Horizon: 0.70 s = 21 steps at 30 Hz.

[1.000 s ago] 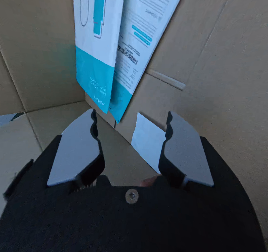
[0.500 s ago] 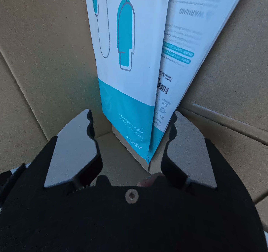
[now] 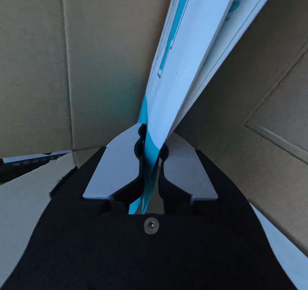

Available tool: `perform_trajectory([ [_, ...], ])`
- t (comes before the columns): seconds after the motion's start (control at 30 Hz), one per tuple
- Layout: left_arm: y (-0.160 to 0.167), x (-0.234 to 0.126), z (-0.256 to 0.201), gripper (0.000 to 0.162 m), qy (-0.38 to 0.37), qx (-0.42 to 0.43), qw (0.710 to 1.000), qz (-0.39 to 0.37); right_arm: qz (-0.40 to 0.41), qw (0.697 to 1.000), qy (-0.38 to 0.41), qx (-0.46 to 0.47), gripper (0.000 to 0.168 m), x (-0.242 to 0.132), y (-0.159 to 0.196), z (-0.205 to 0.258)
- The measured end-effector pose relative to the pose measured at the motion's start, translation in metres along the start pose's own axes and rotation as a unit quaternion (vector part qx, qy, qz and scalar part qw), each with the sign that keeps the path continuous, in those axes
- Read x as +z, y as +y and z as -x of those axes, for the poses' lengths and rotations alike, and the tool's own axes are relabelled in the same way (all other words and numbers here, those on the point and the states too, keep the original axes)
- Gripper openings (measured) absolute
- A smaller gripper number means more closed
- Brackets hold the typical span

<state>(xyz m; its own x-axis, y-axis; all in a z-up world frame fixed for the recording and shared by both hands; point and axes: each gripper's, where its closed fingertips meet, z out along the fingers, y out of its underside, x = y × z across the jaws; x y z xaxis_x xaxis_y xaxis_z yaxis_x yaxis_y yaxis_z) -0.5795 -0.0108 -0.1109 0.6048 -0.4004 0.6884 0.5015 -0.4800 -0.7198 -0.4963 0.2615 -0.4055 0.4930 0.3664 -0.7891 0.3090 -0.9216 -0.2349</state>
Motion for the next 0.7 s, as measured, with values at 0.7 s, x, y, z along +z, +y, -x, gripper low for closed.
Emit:
perform_trajectory([
  [0.7,-0.048,-0.138,0.074,0.045,0.022,0.074,0.996,-0.036,-0.089,0.969,-0.201,-0.111,0.021,0.019,-0.119,0.451],
])
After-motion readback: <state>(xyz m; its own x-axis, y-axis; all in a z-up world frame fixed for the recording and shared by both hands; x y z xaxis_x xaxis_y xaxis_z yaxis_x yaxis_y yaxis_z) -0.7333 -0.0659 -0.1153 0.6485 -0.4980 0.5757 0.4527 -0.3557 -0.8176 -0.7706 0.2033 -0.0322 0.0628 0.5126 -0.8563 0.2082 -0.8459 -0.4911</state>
